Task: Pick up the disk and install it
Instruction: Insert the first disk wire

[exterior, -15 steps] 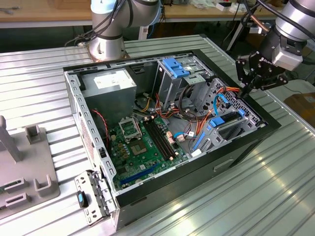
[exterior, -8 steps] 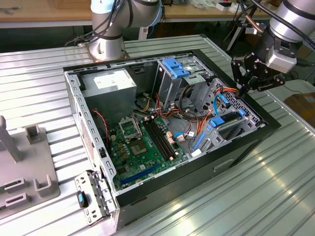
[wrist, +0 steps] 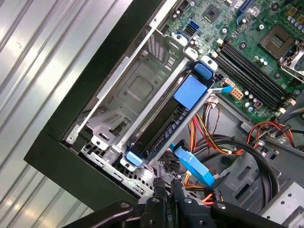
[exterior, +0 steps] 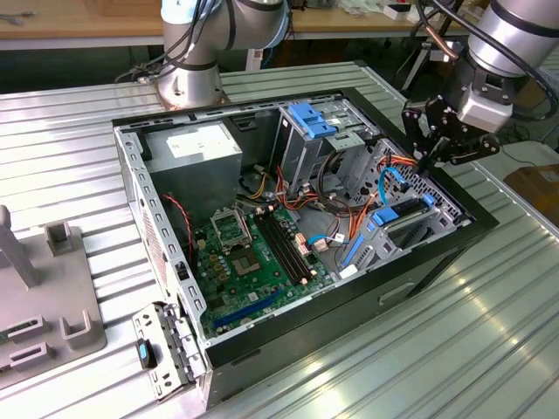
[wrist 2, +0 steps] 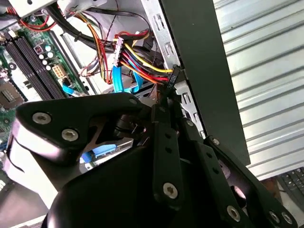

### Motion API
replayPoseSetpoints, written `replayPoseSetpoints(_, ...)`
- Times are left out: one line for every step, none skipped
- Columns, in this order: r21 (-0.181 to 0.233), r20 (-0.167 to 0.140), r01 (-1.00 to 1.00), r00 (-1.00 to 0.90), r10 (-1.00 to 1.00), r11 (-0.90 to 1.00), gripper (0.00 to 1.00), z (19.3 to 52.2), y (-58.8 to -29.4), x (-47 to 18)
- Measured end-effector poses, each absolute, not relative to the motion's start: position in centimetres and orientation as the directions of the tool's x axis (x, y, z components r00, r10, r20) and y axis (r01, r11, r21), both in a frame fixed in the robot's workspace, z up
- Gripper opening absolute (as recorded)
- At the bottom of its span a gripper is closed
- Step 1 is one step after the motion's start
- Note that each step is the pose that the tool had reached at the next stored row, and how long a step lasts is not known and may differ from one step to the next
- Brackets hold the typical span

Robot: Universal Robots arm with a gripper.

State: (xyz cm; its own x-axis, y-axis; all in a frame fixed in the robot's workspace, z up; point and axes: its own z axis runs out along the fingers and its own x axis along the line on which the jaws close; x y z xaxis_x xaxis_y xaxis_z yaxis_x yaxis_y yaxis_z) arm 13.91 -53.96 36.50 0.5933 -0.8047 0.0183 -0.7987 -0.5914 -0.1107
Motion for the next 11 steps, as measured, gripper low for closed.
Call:
replayPoseSetpoints(-0.111, 0.018, -0.816, 0.569, -0.822, -0.568, 0.16, 36.5, -54.0, 13.9)
replayPoseSetpoints(-0.111, 0.018, -0.836, 0.54, -0.842, -0.538, 0.16, 36.5, -54.0, 13.9)
replayPoseSetpoints(-0.111, 0.018, -0.845, 0.524, -0.851, -0.523, 0.16, 36.5, -54.0, 13.9)
replayPoseSetpoints(-0.111, 0.018, -0.854, 0.51, -0.86, -0.509, 0.16, 36.5, -54.0, 13.9)
replayPoseSetpoints(-0.111, 0.018, -0.866, 0.489, -0.872, -0.487, 0.16, 36.5, -54.0, 13.9)
replayPoseSetpoints(-0.111, 0.018, -0.877, 0.469, -0.883, -0.468, 0.16, 36.5, -54.0, 13.9)
replayPoseSetpoints(-0.111, 0.018, -0.885, 0.453, -0.891, -0.452, 0.16, 36.5, -54.0, 13.9)
replayPoseSetpoints(-0.111, 0.018, -0.889, 0.446, -0.895, -0.445, 0.16, 36.5, -54.0, 13.8)
replayPoseSetpoints(-0.111, 0.018, -0.891, 0.441, -0.897, -0.44, 0.16, 36.5, -54.0, 13.5)
replayPoseSetpoints(-0.111, 0.018, -0.893, 0.438, -0.899, -0.437, 0.16, 36.5, -54.0, 13.1)
replayPoseSetpoints(-0.111, 0.018, -0.894, 0.435, -0.9, -0.434, 0.16, 36.4, -54.0, 12.8)
